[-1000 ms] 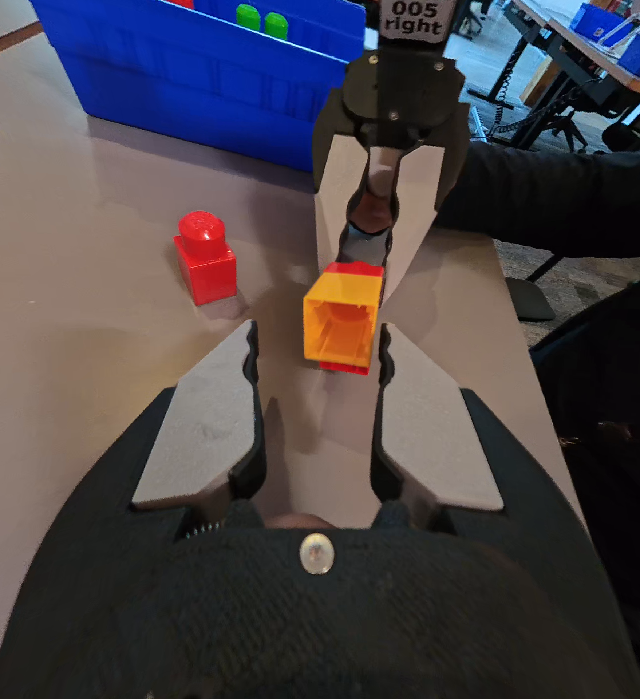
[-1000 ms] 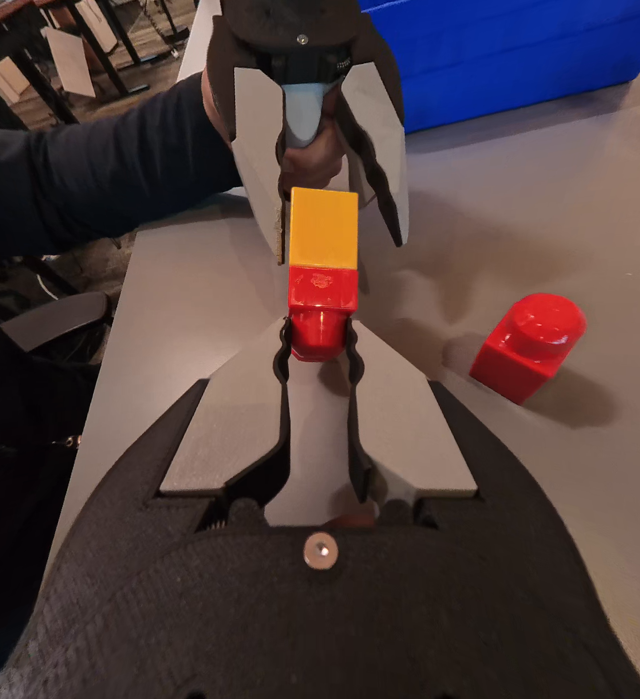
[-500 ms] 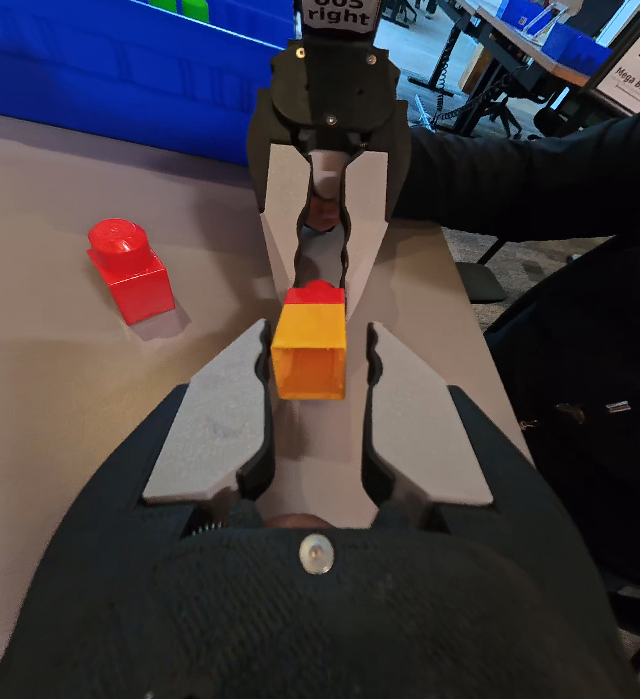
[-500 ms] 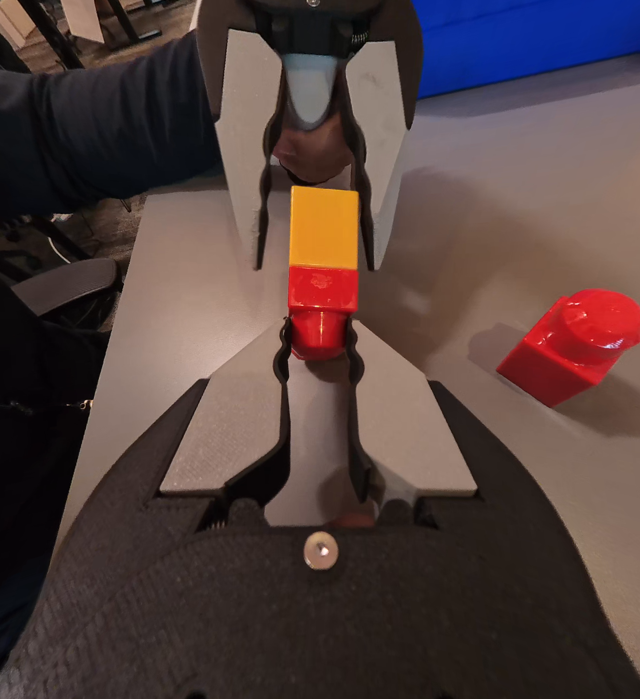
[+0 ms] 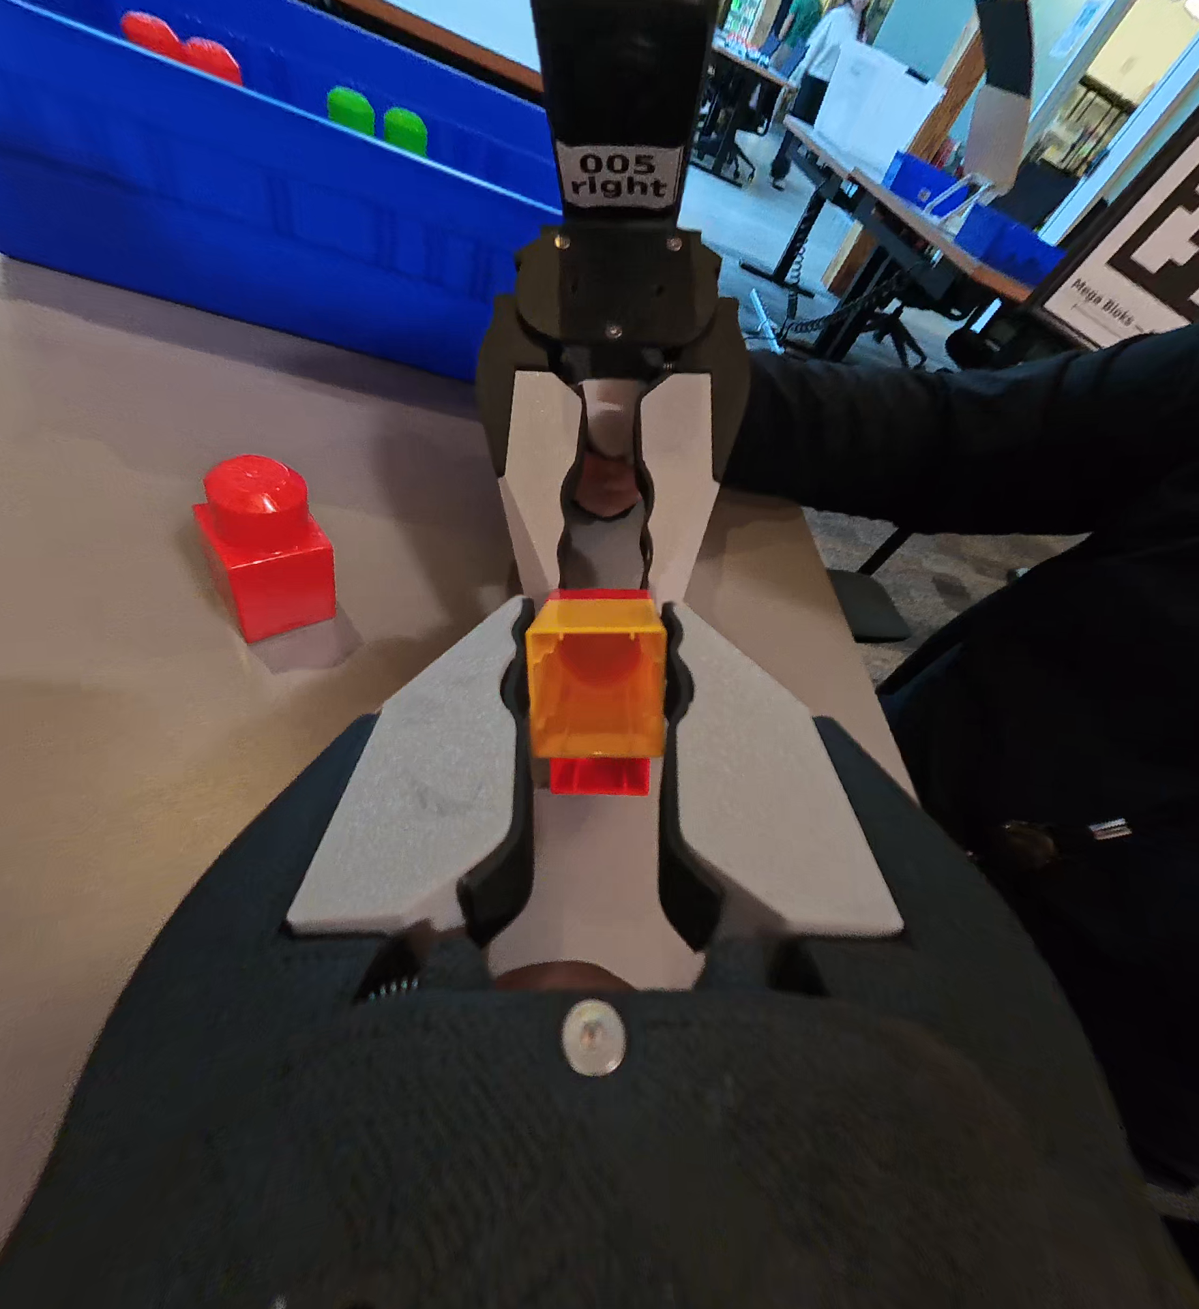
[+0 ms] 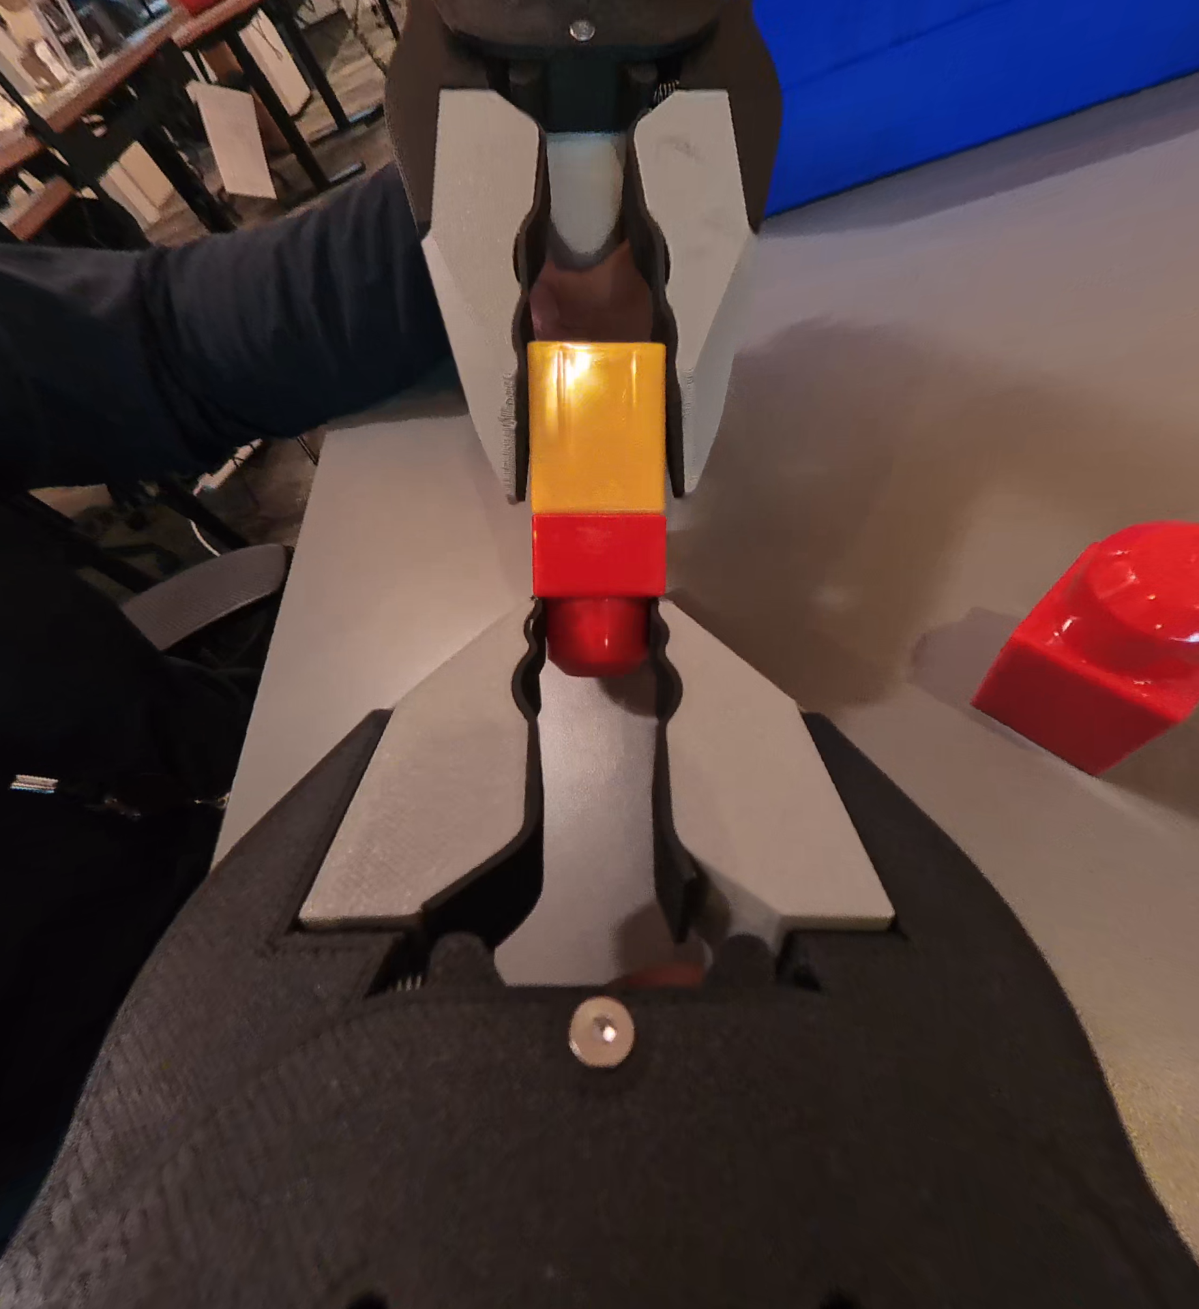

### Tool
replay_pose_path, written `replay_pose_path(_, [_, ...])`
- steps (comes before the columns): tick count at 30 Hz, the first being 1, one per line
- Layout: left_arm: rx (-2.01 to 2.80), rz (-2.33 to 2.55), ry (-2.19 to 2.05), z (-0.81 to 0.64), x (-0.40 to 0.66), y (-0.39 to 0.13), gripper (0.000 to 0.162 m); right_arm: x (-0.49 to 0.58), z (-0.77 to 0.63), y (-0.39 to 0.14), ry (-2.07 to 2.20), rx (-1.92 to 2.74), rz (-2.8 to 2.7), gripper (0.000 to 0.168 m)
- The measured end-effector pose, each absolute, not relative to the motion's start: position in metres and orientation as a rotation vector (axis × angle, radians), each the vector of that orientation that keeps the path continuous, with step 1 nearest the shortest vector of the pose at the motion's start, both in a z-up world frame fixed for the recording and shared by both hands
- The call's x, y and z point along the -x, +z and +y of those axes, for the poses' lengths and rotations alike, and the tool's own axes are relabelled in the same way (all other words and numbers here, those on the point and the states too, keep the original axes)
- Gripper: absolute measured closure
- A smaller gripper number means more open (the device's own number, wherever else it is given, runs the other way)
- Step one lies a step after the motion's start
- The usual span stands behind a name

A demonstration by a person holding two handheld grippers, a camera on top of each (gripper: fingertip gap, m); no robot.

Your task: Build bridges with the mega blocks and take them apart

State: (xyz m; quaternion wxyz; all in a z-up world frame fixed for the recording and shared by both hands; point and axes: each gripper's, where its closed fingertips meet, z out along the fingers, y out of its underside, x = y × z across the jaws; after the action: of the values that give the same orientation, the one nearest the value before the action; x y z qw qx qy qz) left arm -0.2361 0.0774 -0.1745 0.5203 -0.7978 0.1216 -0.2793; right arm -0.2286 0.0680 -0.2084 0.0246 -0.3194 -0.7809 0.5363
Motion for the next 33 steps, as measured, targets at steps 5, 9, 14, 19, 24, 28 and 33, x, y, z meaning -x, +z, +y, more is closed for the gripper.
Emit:
replay_pose_path(5, [1.848,0.268,-0.703,0.076,0.238,-0.161,0.129,0.230,0.065,-0.195,1.814,1.002,-2.347,0.142])
replay_pose_path(9, [1.806,0.257,-0.722,0.076,0.238,-0.153,0.129,0.229,0.063,-0.187,1.935,1.024,-2.322,0.134])
replay_pose_path(14, [1.770,0.237,-0.726,0.077,0.238,-0.146,0.128,0.233,0.064,-0.177,1.988,1.012,-2.243,0.130])
replay_pose_path(19, [1.728,0.208,-0.764,0.079,0.239,-0.142,0.128,0.233,0.065,-0.172,1.923,0.959,-2.213,0.138])
replay_pose_path(24, [1.719,0.174,-0.839,0.081,0.235,-0.144,0.128,0.229,0.066,-0.173,1.926,0.978,-2.245,0.138])
replay_pose_path(28, [1.709,0.164,-0.850,0.084,0.233,-0.144,0.128,0.227,0.061,-0.182,1.886,0.973,-2.297,0.138])
replay_pose_path(33, [1.649,0.173,-0.825,0.082,0.234,-0.124,0.128,0.228,0.058,-0.168,1.950,0.934,-2.251,0.139])
